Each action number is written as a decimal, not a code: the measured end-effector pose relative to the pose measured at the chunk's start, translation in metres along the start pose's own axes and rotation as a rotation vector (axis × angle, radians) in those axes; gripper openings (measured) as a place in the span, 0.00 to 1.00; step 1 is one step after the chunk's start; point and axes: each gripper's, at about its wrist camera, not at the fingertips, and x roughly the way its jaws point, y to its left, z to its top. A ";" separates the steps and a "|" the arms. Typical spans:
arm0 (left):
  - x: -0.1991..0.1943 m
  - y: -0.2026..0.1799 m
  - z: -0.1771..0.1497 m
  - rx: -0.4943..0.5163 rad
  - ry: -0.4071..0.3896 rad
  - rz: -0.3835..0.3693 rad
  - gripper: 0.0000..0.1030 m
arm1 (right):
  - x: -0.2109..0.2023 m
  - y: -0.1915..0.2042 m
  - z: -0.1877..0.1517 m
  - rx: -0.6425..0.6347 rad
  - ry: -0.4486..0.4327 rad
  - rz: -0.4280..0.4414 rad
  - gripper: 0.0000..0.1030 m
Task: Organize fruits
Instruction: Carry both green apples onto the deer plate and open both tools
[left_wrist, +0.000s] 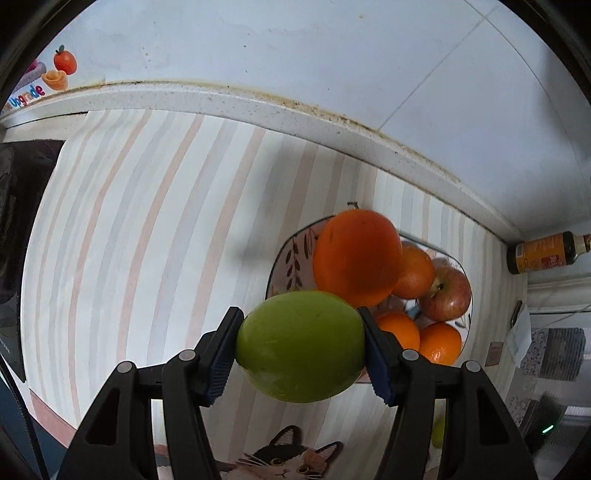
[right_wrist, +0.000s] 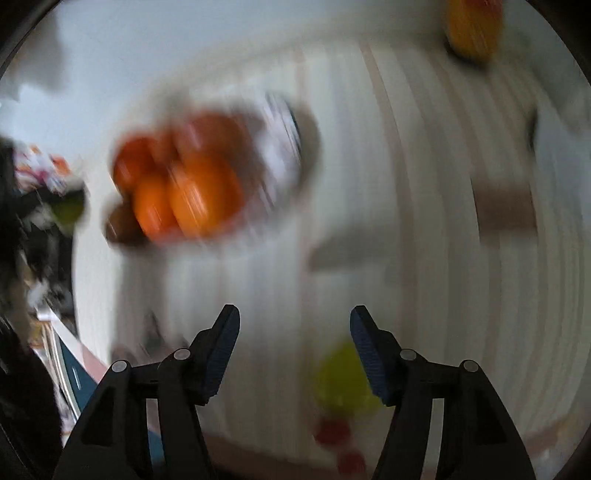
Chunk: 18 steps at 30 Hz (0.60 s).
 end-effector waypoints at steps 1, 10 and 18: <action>-0.001 0.001 -0.002 -0.002 0.001 -0.006 0.57 | 0.002 -0.002 -0.012 -0.007 -0.014 -0.051 0.64; 0.008 -0.008 -0.017 0.015 0.017 0.002 0.57 | -0.007 -0.045 -0.034 0.119 -0.121 -0.116 0.64; 0.006 -0.013 -0.032 0.026 0.010 0.002 0.57 | 0.002 -0.072 -0.046 0.248 -0.016 -0.122 0.64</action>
